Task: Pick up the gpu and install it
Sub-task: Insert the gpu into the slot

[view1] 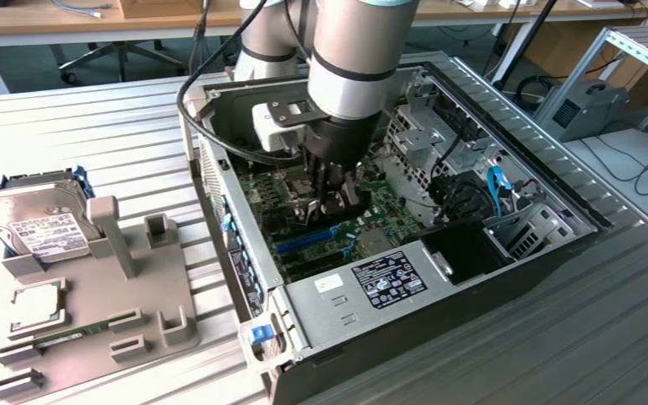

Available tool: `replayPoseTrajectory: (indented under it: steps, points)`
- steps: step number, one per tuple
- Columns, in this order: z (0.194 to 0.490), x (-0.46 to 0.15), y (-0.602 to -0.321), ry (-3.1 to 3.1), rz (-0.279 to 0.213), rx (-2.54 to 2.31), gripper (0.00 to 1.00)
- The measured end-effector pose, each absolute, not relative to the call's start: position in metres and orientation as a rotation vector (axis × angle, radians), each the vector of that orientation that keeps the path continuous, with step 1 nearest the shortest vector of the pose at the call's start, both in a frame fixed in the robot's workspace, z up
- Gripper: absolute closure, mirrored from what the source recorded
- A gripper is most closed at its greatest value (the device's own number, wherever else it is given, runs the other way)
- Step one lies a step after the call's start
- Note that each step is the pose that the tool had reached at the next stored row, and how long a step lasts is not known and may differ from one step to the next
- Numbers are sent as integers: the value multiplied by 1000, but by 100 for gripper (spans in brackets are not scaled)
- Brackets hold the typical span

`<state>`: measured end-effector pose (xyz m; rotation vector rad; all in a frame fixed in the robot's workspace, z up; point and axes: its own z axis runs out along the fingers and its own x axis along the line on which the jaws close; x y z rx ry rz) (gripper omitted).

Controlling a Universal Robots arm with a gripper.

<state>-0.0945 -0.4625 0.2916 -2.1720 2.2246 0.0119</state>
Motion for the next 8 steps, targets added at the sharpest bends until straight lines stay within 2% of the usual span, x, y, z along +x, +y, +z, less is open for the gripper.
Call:
replayPoseTrajectory:
  steps: [3,8]
  points:
    - [262,-107,-462,2225,12,-2172,74]
    - [260,-108,-462,2224,12,-2173,74]
